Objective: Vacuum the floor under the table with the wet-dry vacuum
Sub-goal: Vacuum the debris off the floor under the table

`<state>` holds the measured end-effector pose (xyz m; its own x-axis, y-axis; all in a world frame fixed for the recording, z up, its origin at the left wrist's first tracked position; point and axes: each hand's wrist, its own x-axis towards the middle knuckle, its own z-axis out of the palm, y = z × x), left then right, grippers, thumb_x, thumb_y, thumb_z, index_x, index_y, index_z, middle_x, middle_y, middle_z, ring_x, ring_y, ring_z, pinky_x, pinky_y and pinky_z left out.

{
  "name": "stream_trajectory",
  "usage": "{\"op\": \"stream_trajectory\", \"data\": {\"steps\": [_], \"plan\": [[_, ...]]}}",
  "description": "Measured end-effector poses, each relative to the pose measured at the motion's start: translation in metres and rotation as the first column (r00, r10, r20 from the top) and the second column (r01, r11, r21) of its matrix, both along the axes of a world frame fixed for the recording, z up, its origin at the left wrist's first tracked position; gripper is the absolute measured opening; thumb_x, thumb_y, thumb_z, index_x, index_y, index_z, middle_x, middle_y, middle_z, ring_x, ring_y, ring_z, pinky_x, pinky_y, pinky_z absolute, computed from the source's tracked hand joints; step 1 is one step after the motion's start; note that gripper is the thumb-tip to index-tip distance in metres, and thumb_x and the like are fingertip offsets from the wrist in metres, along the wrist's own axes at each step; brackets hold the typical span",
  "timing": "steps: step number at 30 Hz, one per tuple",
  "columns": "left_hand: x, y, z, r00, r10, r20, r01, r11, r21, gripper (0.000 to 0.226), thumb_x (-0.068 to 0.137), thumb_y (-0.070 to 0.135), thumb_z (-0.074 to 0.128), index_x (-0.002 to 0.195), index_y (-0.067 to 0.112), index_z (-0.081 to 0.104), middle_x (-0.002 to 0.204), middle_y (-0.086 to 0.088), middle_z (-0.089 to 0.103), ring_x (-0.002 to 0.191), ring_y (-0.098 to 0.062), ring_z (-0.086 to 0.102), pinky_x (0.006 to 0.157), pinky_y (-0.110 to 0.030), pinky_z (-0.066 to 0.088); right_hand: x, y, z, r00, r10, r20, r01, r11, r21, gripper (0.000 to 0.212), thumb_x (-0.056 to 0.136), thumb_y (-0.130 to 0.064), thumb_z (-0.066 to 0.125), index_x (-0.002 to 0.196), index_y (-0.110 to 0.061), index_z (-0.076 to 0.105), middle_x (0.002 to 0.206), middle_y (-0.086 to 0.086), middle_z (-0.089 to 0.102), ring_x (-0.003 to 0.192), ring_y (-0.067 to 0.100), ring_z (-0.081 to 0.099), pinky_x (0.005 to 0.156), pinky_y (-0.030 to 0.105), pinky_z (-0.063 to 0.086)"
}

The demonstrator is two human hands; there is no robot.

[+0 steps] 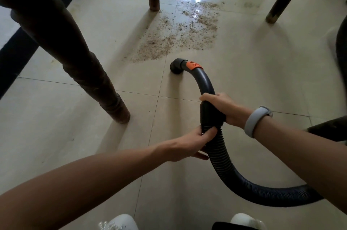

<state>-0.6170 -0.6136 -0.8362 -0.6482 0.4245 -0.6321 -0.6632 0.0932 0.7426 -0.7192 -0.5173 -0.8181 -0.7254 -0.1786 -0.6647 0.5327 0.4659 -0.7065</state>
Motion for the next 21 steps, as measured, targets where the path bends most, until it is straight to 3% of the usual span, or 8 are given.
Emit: {"op": "stream_trajectory", "data": {"steps": [2, 5, 8, 11, 13, 16, 18, 21], "plan": [[0.003, -0.005, -0.002, 0.999, -0.052, 0.015, 0.052, 0.999, -0.012, 0.050, 0.098, 0.043, 0.034, 0.139, 0.014, 0.027, 0.133, -0.014, 0.051, 0.120, -0.029, 0.054, 0.102, -0.042, 0.045, -0.009, -0.004, -0.004, 0.990, -0.108, 0.093, 0.120, 0.983, -0.136, 0.017, 0.088, -0.019, 0.060, 0.095, -0.005, 0.052, 0.078, 0.012, 0.060, 0.070, 0.024, 0.061, 0.077, 0.039, 0.055], [0.010, -0.015, -0.006, 0.992, -0.121, 0.047, 0.123, 0.991, -0.048, 0.049, 0.098, 0.041, 0.033, 0.139, 0.014, 0.029, 0.135, -0.014, 0.049, 0.122, -0.029, 0.051, 0.102, -0.040, 0.044, -0.022, -0.017, -0.007, 0.973, -0.114, 0.201, 0.157, 0.964, -0.215, 0.025, 0.091, -0.023, 0.059, 0.103, -0.004, 0.048, 0.072, 0.012, 0.057, 0.059, 0.023, 0.059, 0.061, 0.036, 0.054], [0.008, -0.024, -0.008, 0.981, -0.187, 0.057, 0.191, 0.979, -0.073, 0.050, 0.097, 0.040, 0.038, 0.139, 0.015, 0.030, 0.134, -0.011, 0.051, 0.117, -0.025, 0.055, 0.098, -0.035, 0.045, -0.027, -0.025, -0.012, 0.989, -0.059, 0.134, 0.073, 0.992, -0.103, 0.028, 0.092, -0.022, 0.059, 0.109, -0.004, 0.045, 0.071, 0.010, 0.054, 0.056, 0.020, 0.057, 0.055, 0.033, 0.053], [-0.002, -0.031, -0.013, 0.962, -0.272, 0.033, 0.273, 0.941, -0.197, 0.053, 0.094, 0.041, 0.048, 0.137, 0.013, 0.035, 0.133, -0.009, 0.053, 0.115, -0.020, 0.056, 0.100, -0.036, 0.045, -0.027, -0.020, -0.013, 1.000, 0.025, -0.007, -0.024, 0.996, 0.090, 0.024, 0.090, -0.018, 0.056, 0.107, -0.004, 0.045, 0.069, 0.007, 0.052, 0.054, 0.019, 0.056, 0.056, 0.032, 0.052], [-0.008, -0.036, -0.021, 0.938, -0.347, 0.002, 0.322, 0.871, -0.371, 0.058, 0.093, 0.043, 0.050, 0.139, 0.013, 0.033, 0.139, -0.011, 0.047, 0.121, -0.021, 0.050, 0.101, -0.034, 0.043, -0.022, -0.008, -0.012, 0.994, 0.091, -0.068, -0.073, 0.970, 0.230, 0.027, 0.088, -0.017, 0.058, 0.108, -0.006, 0.045, 0.070, 0.007, 0.054, 0.053, 0.019, 0.056, 0.052, 0.031, 0.050], [-0.014, -0.052, -0.040, 0.883, -0.467, -0.041, 0.322, 0.666, -0.673, 0.065, 0.094, 0.042, 0.050, 0.145, 0.010, 0.025, 0.149, -0.013, 0.033, 0.133, -0.025, 0.038, 0.107, -0.035, 0.035, 0.000, 0.015, -0.009, 0.966, 0.232, -0.112, -0.164, 0.889, 0.427, 0.029, 0.085, -0.017, 0.059, 0.108, -0.007, 0.044, 0.072, 0.008, 0.058, 0.051, 0.020, 0.059, 0.047, 0.029, 0.049], [-0.017, -0.063, -0.050, 0.869, -0.495, -0.031, 0.296, 0.568, -0.768, 0.067, 0.095, 0.041, 0.048, 0.147, 0.009, 0.021, 0.151, -0.014, 0.027, 0.136, -0.026, 0.033, 0.110, -0.035, 0.030, 0.020, 0.028, -0.005, 0.944, 0.316, -0.094, -0.230, 0.836, 0.498, 0.028, 0.083, -0.017, 0.059, 0.106, -0.008, 0.045, 0.072, 0.008, 0.061, 0.051, 0.022, 0.062, 0.048, 0.029, 0.052], [-0.024, -0.073, -0.058, 0.872, -0.489, 0.025, 0.284, 0.464, -0.839, 0.068, 0.096, 0.042, 0.045, 0.149, 0.011, 0.016, 0.153, -0.013, 0.023, 0.138, -0.027, 0.030, 0.111, -0.036, 0.028, 0.034, 0.046, -0.004, 0.957, 0.289, 0.002, -0.256, 0.846, 0.468, 0.030, 0.083, -0.018, 0.059, 0.108, -0.007, 0.047, 0.071, 0.009, 0.060, 0.050, 0.021, 0.061, 0.048, 0.028, 0.052]]}}
